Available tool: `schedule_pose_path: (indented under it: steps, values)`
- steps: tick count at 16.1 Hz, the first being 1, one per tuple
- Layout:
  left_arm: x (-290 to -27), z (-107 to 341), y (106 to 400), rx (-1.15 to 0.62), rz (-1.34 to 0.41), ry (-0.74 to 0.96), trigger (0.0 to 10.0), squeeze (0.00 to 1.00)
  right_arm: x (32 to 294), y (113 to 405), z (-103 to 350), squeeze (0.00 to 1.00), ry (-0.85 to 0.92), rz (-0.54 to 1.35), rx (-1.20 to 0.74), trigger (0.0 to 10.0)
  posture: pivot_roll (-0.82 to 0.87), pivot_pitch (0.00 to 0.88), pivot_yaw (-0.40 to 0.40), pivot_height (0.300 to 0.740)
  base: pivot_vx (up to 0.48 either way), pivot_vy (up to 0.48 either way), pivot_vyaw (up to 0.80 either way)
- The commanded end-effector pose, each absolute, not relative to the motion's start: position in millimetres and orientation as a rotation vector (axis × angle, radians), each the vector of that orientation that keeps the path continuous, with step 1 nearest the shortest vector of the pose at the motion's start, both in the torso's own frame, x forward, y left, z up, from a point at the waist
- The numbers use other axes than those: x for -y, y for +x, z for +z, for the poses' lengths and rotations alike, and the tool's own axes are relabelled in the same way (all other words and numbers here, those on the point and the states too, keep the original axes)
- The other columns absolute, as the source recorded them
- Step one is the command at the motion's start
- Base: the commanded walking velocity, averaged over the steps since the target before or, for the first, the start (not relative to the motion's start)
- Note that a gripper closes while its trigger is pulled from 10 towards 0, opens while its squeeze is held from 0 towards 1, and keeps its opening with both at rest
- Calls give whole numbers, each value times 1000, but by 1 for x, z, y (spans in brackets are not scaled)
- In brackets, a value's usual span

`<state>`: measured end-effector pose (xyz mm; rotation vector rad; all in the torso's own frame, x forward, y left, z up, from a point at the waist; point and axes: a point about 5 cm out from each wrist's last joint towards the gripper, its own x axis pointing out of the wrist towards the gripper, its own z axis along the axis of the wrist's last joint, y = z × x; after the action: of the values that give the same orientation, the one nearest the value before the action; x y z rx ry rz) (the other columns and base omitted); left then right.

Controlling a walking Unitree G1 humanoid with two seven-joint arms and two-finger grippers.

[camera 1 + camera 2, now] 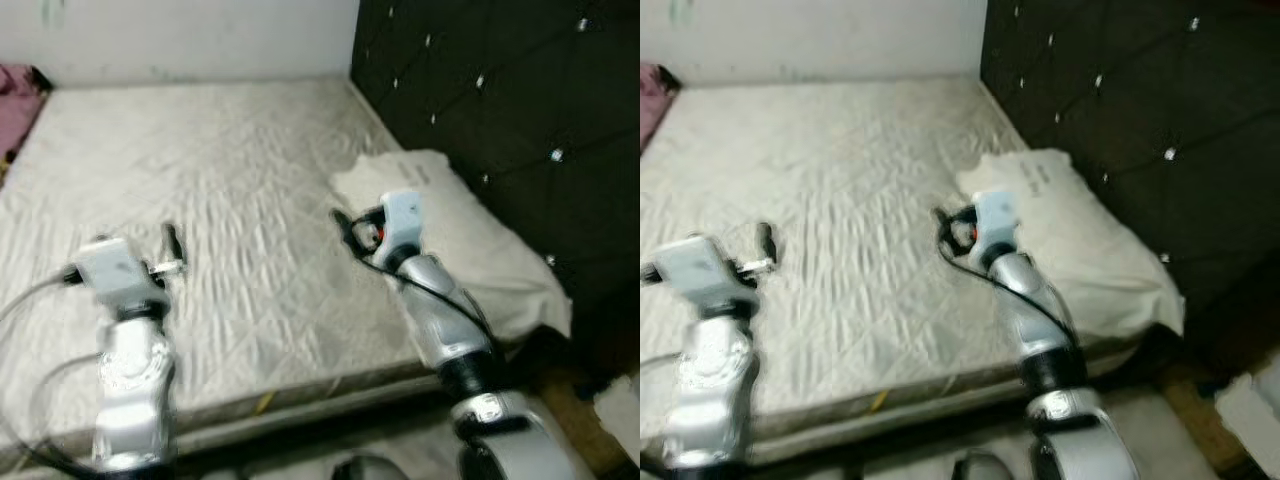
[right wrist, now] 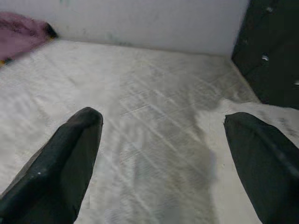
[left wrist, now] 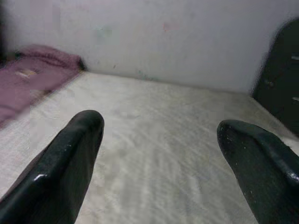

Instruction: Clean up the room

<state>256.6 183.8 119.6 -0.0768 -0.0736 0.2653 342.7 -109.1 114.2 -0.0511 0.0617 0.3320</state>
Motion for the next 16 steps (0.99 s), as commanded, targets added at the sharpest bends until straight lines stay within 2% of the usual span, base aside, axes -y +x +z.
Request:
schedule_pose_path:
  steps: [1, 4, 6, 10, 13, 16]
  values:
    - [-193, 118, 254, 59, 295, -61, 10000, 0, 105, 345, 123, 0, -77, 329, -8, 10000, -9, 0, -44, 740, 0, 0, 0]
    - [-192, 121, 251, 93, 242, -64, 10000, 0, 100, 340, 120, 0, -13, 385, -42, 10000, -6, 0, -44, 740, 0, 0, 181]
    - [-191, 118, 254, 40, 317, 36, 10000, 0, 97, 341, 121, 0, -24, 385, -30, 10000, -5, 0, -45, 740, 0, 0, 800]
    - [-184, 118, 253, 44, 238, 12, 10000, 0, 95, 341, 119, 0, -7, 383, -46, 10000, -3, 0, -46, 740, 0, 0, 722]
    - [-185, 117, 253, 40, 239, -23, 10000, 0, 96, 342, 118, 0, 10, 373, -50, 10000, -3, 0, -46, 740, 0, 0, 0]
    - [-185, 117, 254, 38, 236, -39, 10000, 0, 96, 342, 117, 0, 27, 373, -61, 10000, -4, 0, -44, 740, 0, 442, 0]
